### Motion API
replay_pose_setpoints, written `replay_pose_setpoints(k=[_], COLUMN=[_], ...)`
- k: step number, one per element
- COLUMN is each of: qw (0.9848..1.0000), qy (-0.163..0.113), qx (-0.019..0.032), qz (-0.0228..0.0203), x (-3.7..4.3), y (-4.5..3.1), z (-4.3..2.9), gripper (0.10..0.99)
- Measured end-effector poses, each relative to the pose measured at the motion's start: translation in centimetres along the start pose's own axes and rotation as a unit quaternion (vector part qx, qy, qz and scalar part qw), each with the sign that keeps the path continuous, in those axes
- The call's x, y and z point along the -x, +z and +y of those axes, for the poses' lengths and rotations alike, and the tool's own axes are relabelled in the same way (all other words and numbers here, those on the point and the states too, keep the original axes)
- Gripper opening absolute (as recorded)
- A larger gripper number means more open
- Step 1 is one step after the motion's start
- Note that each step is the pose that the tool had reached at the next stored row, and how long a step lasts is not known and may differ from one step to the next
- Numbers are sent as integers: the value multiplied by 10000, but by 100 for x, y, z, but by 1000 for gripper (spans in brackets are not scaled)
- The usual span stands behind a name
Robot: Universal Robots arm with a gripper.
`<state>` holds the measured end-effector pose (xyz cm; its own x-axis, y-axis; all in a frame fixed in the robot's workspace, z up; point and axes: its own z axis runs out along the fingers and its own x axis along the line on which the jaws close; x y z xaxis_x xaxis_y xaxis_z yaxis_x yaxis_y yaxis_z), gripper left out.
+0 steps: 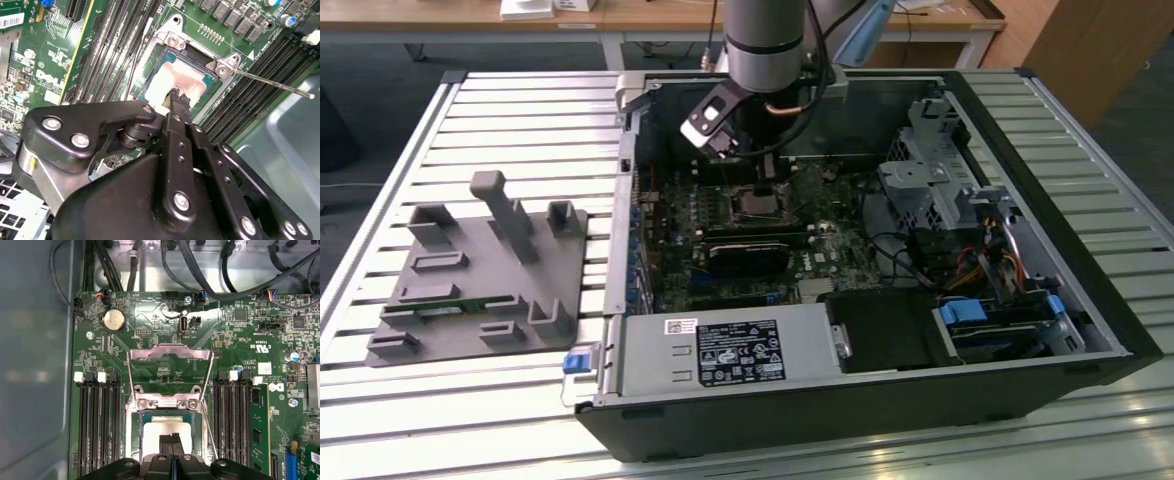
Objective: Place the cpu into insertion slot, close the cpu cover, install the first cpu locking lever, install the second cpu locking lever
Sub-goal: 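Place the cpu into insertion slot, then close the cpu cover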
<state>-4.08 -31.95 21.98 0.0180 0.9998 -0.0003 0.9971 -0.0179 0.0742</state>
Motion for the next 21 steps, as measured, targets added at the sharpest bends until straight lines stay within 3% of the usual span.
replay_pose_setpoints(k=[10, 21], qw=[10000, 10000], qy=[0, 0], qx=[-8, -46], qz=[0, 0], x=[0, 0], y=[-82, -343], z=[6, 26], gripper=[106, 106])
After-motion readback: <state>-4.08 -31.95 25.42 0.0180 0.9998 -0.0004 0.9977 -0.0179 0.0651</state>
